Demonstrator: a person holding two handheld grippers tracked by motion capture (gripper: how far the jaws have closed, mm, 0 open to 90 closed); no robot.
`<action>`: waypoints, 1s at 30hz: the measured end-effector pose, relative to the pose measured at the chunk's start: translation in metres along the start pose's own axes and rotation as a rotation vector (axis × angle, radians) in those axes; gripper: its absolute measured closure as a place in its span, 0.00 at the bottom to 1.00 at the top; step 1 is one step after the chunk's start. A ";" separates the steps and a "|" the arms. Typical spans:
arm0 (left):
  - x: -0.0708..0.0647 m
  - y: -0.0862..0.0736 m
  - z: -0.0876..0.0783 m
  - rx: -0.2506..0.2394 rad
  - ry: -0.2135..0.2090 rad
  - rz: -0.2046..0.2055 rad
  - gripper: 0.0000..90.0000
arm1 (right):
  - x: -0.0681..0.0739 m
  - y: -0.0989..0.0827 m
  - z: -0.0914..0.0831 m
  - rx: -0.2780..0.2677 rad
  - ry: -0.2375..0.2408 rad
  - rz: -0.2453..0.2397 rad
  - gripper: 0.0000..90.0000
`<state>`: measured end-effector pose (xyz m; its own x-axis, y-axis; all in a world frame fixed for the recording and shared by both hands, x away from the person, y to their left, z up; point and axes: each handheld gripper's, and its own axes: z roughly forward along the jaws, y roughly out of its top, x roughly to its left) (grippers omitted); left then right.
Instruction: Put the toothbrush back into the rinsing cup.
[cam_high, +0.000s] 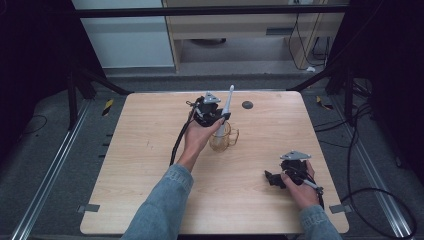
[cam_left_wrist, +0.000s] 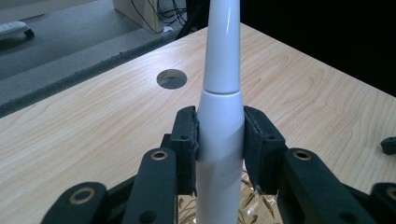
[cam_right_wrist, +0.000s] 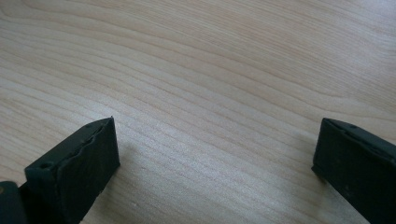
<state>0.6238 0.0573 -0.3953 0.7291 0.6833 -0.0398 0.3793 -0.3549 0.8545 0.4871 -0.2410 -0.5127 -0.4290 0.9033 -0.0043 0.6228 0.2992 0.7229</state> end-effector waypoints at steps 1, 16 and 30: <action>0.000 0.000 0.000 0.000 0.000 0.000 0.75 | 0.000 0.000 0.000 0.000 0.000 0.000 0.00; -0.002 -0.005 0.003 0.017 0.001 0.005 0.75 | 0.000 0.000 0.000 0.001 0.000 -0.002 0.00; 0.000 -0.011 0.005 0.034 0.007 0.000 0.75 | 0.000 0.000 0.000 0.000 0.001 -0.001 0.00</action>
<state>0.6222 0.0583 -0.4072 0.7250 0.6878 -0.0356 0.3983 -0.3765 0.8364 0.4872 -0.2411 -0.5129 -0.4303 0.9027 -0.0047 0.6222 0.3004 0.7229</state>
